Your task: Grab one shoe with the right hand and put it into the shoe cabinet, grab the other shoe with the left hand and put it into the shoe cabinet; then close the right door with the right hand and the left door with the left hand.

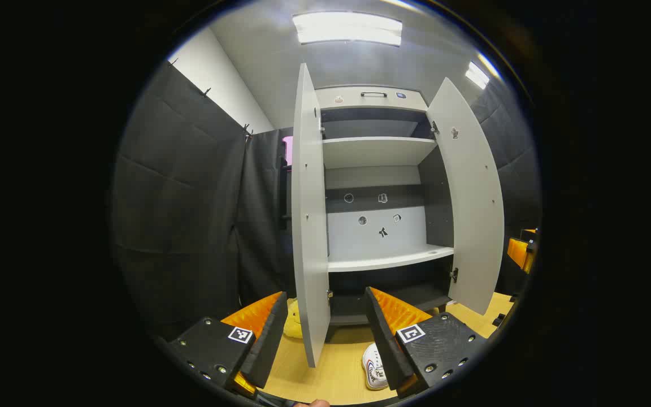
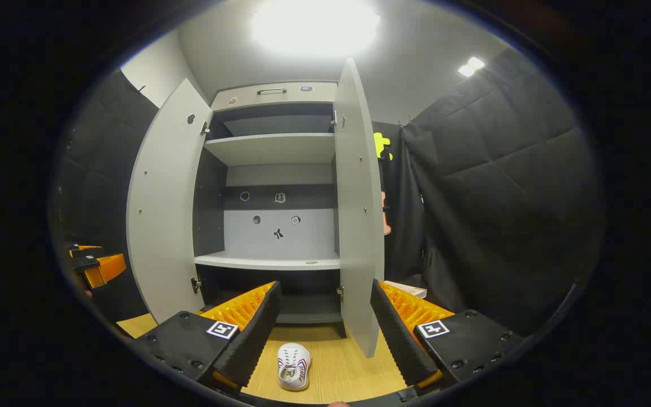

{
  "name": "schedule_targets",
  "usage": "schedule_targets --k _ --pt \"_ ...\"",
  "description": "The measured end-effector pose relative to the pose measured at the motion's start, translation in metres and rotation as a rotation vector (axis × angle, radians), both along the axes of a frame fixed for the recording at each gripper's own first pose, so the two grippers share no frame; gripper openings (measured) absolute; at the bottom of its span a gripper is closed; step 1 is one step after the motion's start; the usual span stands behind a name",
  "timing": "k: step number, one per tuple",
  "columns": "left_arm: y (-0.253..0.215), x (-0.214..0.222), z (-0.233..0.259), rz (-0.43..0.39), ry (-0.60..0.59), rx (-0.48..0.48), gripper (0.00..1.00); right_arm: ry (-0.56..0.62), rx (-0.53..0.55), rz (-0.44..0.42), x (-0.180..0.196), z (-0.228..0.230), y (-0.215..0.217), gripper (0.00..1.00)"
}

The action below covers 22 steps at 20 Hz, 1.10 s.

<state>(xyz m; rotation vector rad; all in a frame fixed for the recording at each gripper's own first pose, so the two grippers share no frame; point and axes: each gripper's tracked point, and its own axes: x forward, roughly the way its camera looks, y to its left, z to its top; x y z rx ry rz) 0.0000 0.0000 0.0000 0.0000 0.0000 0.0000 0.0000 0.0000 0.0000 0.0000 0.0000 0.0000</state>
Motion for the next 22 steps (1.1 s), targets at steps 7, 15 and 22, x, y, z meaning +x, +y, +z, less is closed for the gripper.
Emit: schedule_targets --k 7,15,22 --pt "0.000 -0.006 0.003 0.008 -0.010 0.011 0.74 -0.002 -0.020 0.013 -0.002 -0.001 0.001 0.99" --pt "0.001 -0.008 0.008 0.013 -0.024 0.017 0.74 0.012 -0.006 0.019 0.001 -0.005 0.004 0.99" --pt "0.006 -0.016 0.019 -0.001 -0.052 -0.020 0.74 0.058 -0.069 0.071 0.031 -0.023 0.035 0.99"
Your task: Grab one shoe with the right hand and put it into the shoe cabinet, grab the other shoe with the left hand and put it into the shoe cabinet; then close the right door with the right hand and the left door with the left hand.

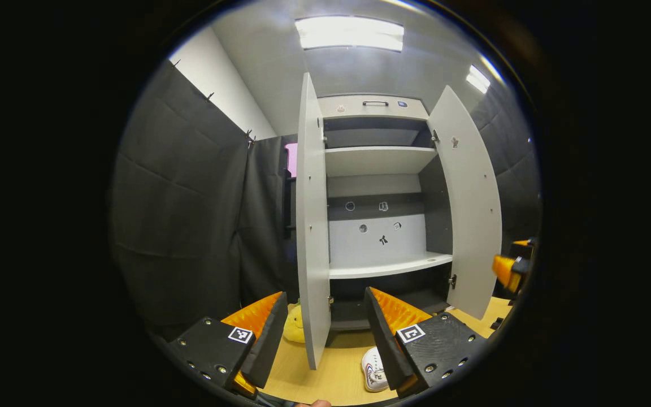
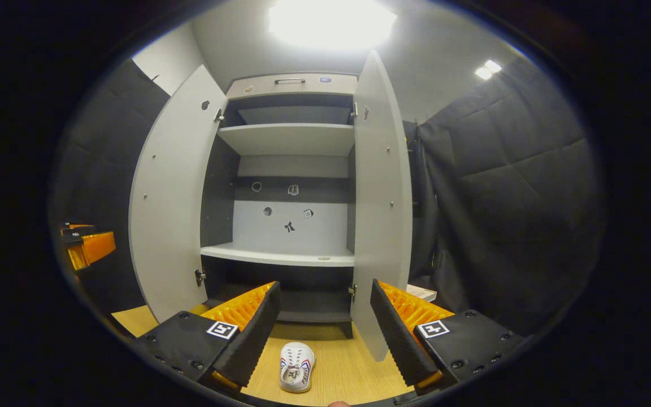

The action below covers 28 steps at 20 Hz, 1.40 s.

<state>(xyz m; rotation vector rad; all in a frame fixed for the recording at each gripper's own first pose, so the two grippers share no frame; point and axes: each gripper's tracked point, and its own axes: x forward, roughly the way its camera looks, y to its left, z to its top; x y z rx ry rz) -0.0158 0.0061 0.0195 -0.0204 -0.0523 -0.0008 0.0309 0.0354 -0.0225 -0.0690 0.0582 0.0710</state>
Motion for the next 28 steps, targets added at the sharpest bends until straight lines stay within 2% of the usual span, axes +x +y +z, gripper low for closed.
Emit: schedule_targets --k 5,9,10,11,18,25,26,28 --pt "0.007 -0.001 -0.003 0.012 0.005 -0.005 0.74 0.095 -0.062 0.047 0.030 -0.034 0.025 0.99" --pt "0.015 0.010 -0.010 0.030 0.019 0.002 0.74 0.189 -0.050 0.088 0.059 -0.075 0.044 0.99" --pt "0.017 0.012 -0.011 0.035 0.023 0.006 0.74 0.217 -0.050 0.096 0.067 -0.086 0.048 0.96" --pt "0.017 0.015 -0.012 0.041 0.027 0.012 0.74 0.243 -0.047 0.112 0.073 -0.097 0.053 0.99" --pt "0.015 0.041 -0.019 0.061 0.050 0.051 0.74 0.449 -0.040 0.187 0.107 -0.174 0.077 1.00" --pt "0.023 0.053 -0.031 0.128 0.090 0.080 0.74 0.664 -0.062 0.248 0.117 -0.252 0.087 1.00" --pt "0.025 0.054 -0.033 0.138 0.099 0.084 0.74 0.694 -0.073 0.254 0.117 -0.263 0.086 0.97" --pt "0.027 0.055 -0.040 0.156 0.122 0.093 0.74 0.751 -0.099 0.263 0.114 -0.283 0.087 1.00"
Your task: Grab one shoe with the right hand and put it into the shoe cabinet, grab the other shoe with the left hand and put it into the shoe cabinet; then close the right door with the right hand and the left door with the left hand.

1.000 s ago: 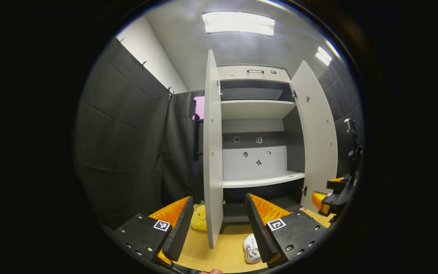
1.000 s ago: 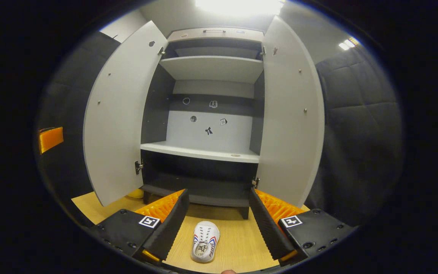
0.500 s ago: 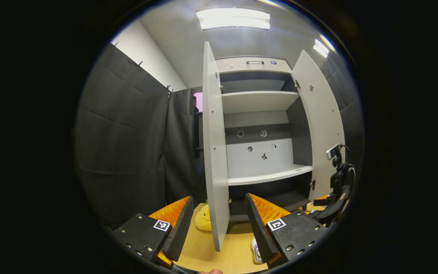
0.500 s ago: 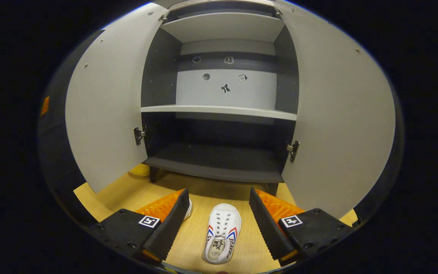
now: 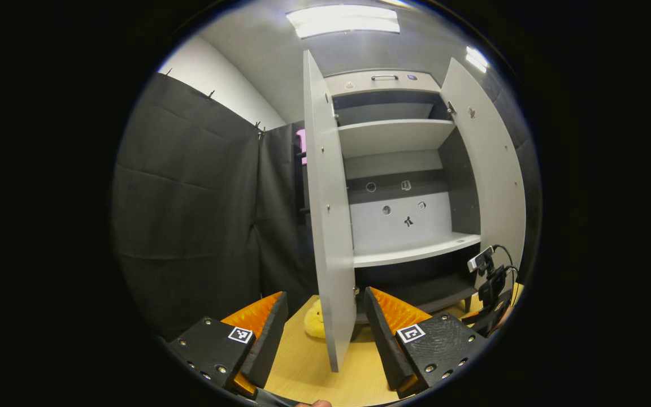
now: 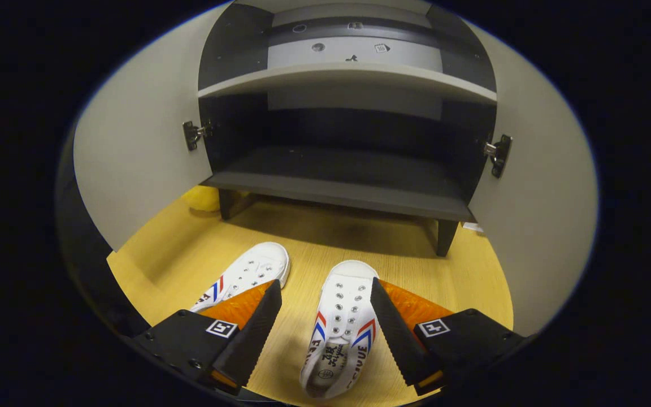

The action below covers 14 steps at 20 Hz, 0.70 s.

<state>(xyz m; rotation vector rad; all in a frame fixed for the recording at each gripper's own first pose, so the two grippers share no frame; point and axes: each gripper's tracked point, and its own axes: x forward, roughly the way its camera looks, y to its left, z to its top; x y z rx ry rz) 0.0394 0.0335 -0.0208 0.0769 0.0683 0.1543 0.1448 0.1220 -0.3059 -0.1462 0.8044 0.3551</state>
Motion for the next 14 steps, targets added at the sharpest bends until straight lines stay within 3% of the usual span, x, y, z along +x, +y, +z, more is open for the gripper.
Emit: schedule_targets --k 6,7,9,12,13,14 --pt "-0.001 0.006 -0.013 0.026 0.043 0.012 0.74 0.153 -0.035 0.005 -0.008 -0.045 0.001 1.00" --pt "-0.002 0.007 -0.014 0.024 0.046 0.017 0.74 0.163 -0.041 0.007 -0.010 -0.049 0.002 0.88" --pt "-0.005 0.010 -0.015 0.018 0.051 0.028 0.74 0.183 -0.061 0.023 -0.013 -0.055 0.005 0.75" --pt "-0.009 0.013 -0.017 0.009 0.063 0.036 0.74 0.223 -0.128 0.060 -0.019 -0.067 0.009 0.74" --pt "-0.009 0.014 -0.017 0.008 0.064 0.037 0.74 0.227 -0.162 0.074 -0.020 -0.068 0.009 0.69" --pt "-0.009 0.016 -0.016 0.008 0.064 0.037 0.74 0.216 -0.206 0.087 -0.018 -0.066 0.005 0.74"
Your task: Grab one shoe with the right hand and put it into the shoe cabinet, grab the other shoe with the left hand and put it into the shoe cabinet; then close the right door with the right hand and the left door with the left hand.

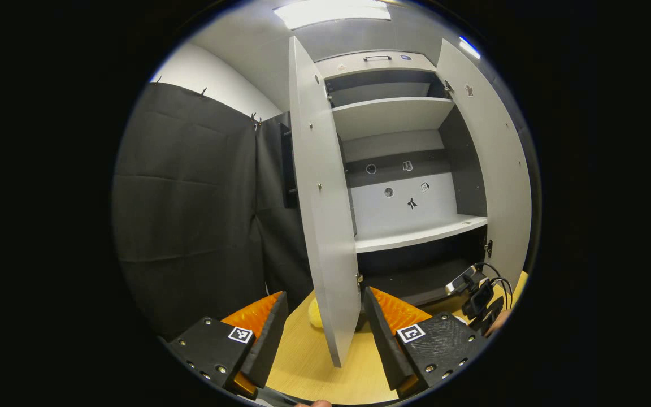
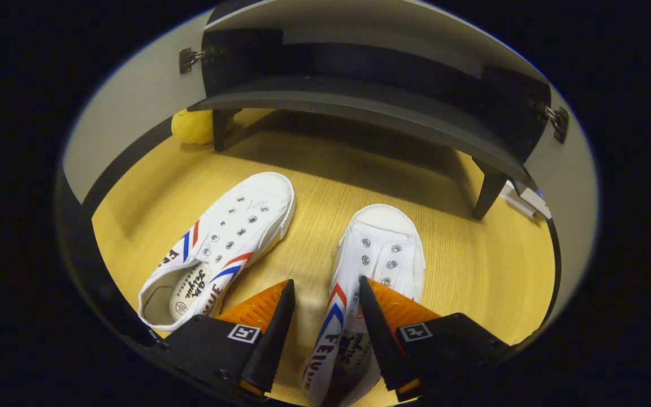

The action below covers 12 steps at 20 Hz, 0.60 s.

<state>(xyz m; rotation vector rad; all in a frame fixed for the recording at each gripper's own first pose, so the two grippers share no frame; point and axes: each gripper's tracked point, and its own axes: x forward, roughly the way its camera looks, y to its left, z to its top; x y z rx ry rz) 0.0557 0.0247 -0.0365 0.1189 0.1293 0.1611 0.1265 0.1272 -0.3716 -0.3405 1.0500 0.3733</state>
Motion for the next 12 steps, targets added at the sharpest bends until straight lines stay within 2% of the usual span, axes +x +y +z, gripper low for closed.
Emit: schedule_targets --k 1,3,4,5,6,7,11,12 --pt "0.000 0.000 0.000 -0.001 -0.002 0.000 0.74 -0.029 -0.061 -0.009 0.007 -0.007 -0.010 0.70" --pt "-0.001 0.001 0.001 -0.005 -0.004 0.004 0.74 -0.042 -0.059 -0.033 0.005 -0.002 -0.009 0.34" --pt "-0.001 0.000 0.002 -0.007 -0.004 0.005 0.74 -0.045 -0.056 -0.042 0.007 0.000 -0.012 0.34" --pt "-0.002 0.000 0.001 -0.011 -0.004 0.005 0.74 -0.033 -0.036 -0.057 0.005 0.000 -0.008 0.21" --pt "-0.004 0.000 0.002 -0.017 -0.004 0.006 0.74 -0.043 -0.031 -0.066 0.006 -0.002 -0.009 0.20" --pt "-0.005 -0.001 0.001 -0.024 -0.002 0.007 0.74 -0.042 -0.007 -0.083 0.007 0.000 -0.009 0.08" --pt "-0.009 -0.002 0.003 -0.045 -0.009 0.003 0.74 -0.050 0.066 -0.088 0.007 0.011 -0.012 0.05" --pt "-0.010 -0.002 0.004 -0.049 -0.011 0.000 0.74 -0.059 0.084 -0.105 0.009 0.016 -0.014 0.07"
